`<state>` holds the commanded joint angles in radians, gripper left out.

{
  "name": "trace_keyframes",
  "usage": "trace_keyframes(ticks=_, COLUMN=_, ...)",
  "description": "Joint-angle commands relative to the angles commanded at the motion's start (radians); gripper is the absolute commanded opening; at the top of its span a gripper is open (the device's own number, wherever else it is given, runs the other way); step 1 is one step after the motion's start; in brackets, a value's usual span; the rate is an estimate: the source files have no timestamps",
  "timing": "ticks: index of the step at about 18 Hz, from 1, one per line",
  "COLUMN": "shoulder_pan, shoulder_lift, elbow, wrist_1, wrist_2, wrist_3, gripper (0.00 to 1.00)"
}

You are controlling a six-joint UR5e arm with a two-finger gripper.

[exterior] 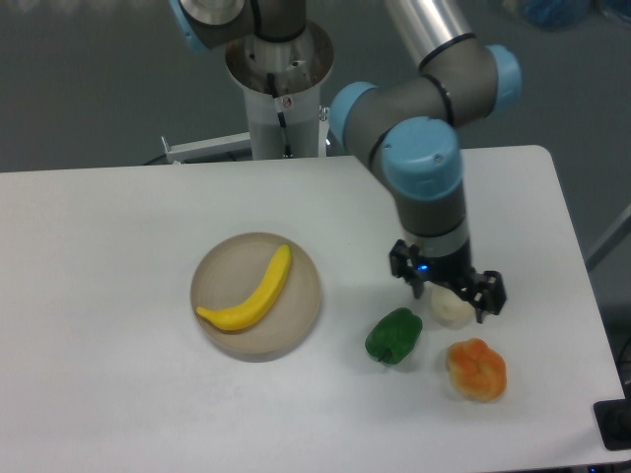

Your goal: Place bananas on a plate

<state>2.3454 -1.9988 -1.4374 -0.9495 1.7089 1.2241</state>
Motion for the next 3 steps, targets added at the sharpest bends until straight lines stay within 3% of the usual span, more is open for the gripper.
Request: trace_keyframes(ticks=3, shoulder_pan=0.011, shoulder_lift=-0.003, elbow=0.006, wrist_1=0.002, wrist_2=-0.003, wrist_3=0.0, gripper=1.0)
